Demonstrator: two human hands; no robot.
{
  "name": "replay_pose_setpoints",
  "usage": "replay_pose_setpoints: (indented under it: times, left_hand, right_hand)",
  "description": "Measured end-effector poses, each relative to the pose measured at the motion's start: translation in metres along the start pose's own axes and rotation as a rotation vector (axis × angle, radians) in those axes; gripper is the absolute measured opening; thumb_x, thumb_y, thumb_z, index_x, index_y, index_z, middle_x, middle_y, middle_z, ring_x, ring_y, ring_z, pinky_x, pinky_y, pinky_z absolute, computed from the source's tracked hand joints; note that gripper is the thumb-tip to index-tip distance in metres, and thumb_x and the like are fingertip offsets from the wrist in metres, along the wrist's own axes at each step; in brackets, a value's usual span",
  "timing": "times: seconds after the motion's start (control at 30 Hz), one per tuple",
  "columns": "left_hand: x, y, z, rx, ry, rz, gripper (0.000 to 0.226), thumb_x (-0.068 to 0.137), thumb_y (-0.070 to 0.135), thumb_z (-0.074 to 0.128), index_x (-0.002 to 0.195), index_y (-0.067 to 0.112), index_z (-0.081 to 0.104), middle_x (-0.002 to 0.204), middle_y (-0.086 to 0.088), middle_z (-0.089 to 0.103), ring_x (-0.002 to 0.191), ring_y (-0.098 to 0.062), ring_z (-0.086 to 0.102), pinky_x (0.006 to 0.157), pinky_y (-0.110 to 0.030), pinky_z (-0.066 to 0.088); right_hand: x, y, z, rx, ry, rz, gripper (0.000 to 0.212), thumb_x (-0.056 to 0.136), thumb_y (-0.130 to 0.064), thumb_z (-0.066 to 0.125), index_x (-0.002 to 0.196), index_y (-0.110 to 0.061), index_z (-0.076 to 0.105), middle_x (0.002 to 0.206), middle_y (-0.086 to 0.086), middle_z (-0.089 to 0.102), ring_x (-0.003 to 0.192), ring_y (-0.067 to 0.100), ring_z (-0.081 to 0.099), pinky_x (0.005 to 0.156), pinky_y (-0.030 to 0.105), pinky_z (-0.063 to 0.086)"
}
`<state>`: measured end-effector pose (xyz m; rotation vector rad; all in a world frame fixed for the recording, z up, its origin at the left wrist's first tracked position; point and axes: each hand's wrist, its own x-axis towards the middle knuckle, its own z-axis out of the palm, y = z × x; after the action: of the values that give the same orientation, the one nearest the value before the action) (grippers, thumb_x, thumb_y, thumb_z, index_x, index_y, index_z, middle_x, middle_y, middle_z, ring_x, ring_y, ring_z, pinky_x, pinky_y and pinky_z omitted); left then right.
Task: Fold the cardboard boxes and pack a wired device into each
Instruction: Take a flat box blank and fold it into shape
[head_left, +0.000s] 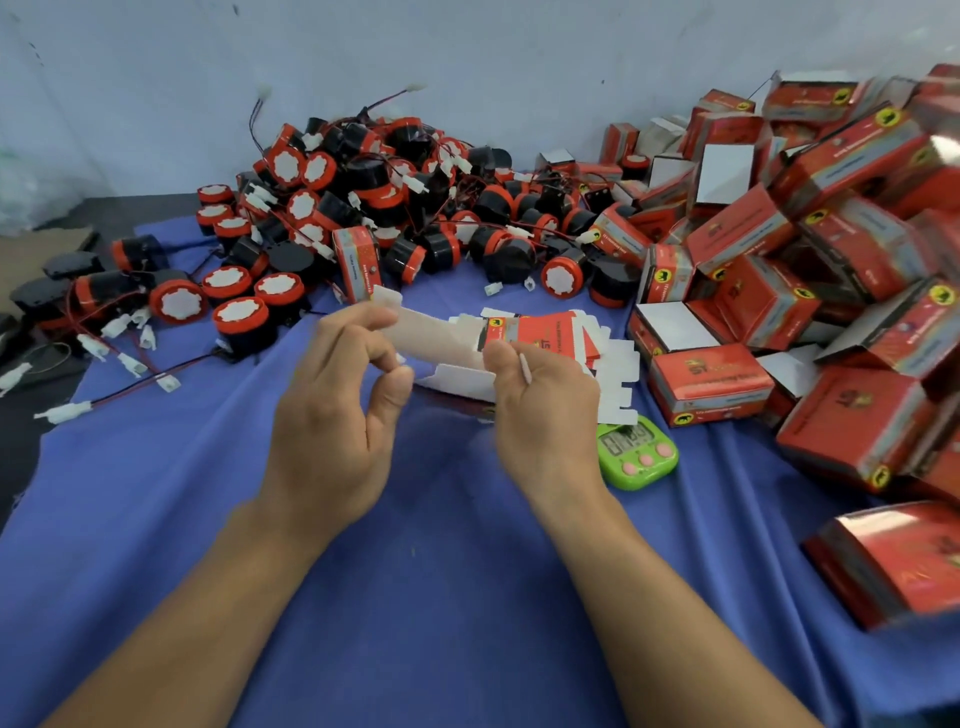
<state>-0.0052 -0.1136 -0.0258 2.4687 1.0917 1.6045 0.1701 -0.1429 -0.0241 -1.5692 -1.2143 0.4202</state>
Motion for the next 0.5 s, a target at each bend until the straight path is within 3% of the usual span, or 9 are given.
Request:
replay_pose_setpoints:
  times: [0.07, 0.17, 0.27, 0.33, 0.43, 0.5]
  left_hand:
    - [-0.002, 0.006, 0.001, -0.028, -0.011, 0.026, 0.012, 0.104, 0.022, 0.051, 0.094, 0.015, 0.051, 0.131, 0.017, 0.047, 0.131, 0.013, 0.04, 0.104, -0.008, 0.031]
    - [-0.004, 0.01, 0.006, -0.098, 0.015, -0.004, 0.012, 0.1, 0.026, 0.055, 0.095, 0.016, 0.05, 0.126, 0.017, 0.05, 0.126, 0.007, 0.047, 0.102, -0.013, 0.037]
    - [-0.002, 0.009, 0.009, -0.206, 0.109, -0.131, 0.028, 0.095, 0.022, 0.058, 0.12, 0.01, 0.053, 0.127, 0.014, 0.052, 0.12, -0.003, 0.055, 0.094, -0.023, 0.05]
    - [-0.001, 0.01, 0.01, -0.154, 0.159, -0.157, 0.043, 0.092, 0.014, 0.057, 0.134, 0.006, 0.052, 0.137, 0.008, 0.051, 0.13, -0.006, 0.052, 0.101, -0.031, 0.051]
    - [-0.002, 0.008, 0.012, -0.109, 0.128, -0.274, 0.061, 0.093, 0.02, 0.052, 0.152, 0.011, 0.044, 0.156, 0.005, 0.044, 0.143, 0.002, 0.04, 0.113, -0.026, 0.042]
    - [-0.002, 0.011, 0.013, -0.205, 0.064, -0.418, 0.069, 0.091, 0.028, 0.047, 0.159, 0.026, 0.037, 0.155, 0.021, 0.047, 0.124, 0.014, 0.051, 0.097, -0.01, 0.045]
  right_hand:
    - [0.003, 0.002, -0.001, 0.024, 0.051, 0.032, 0.043, 0.104, -0.035, 0.055, 0.074, -0.006, 0.065, 0.055, -0.001, 0.047, 0.057, 0.009, 0.042, 0.057, 0.021, 0.036]
    - [0.0, 0.002, 0.001, 0.071, 0.06, 0.02, 0.043, 0.104, -0.035, 0.054, 0.078, -0.003, 0.066, 0.059, 0.004, 0.049, 0.059, 0.012, 0.035, 0.058, 0.032, 0.036]
    - [-0.003, 0.0, 0.003, 0.08, 0.028, -0.037, 0.042, 0.103, -0.034, 0.052, 0.073, -0.007, 0.061, 0.058, -0.002, 0.041, 0.06, 0.012, 0.032, 0.058, 0.036, 0.032]
    - [-0.005, 0.0, 0.004, 0.081, -0.007, -0.082, 0.04, 0.104, -0.032, 0.053, 0.07, -0.011, 0.057, 0.058, -0.005, 0.039, 0.061, 0.011, 0.032, 0.057, 0.033, 0.031]
    - [-0.009, -0.001, 0.007, 0.07, -0.057, -0.118, 0.04, 0.105, -0.031, 0.054, 0.067, -0.019, 0.056, 0.06, -0.008, 0.043, 0.061, 0.01, 0.035, 0.056, 0.027, 0.032]
    - [-0.01, -0.002, 0.008, 0.054, -0.067, -0.12, 0.043, 0.105, -0.031, 0.054, 0.063, -0.027, 0.048, 0.059, -0.011, 0.044, 0.059, 0.008, 0.035, 0.054, 0.023, 0.03]
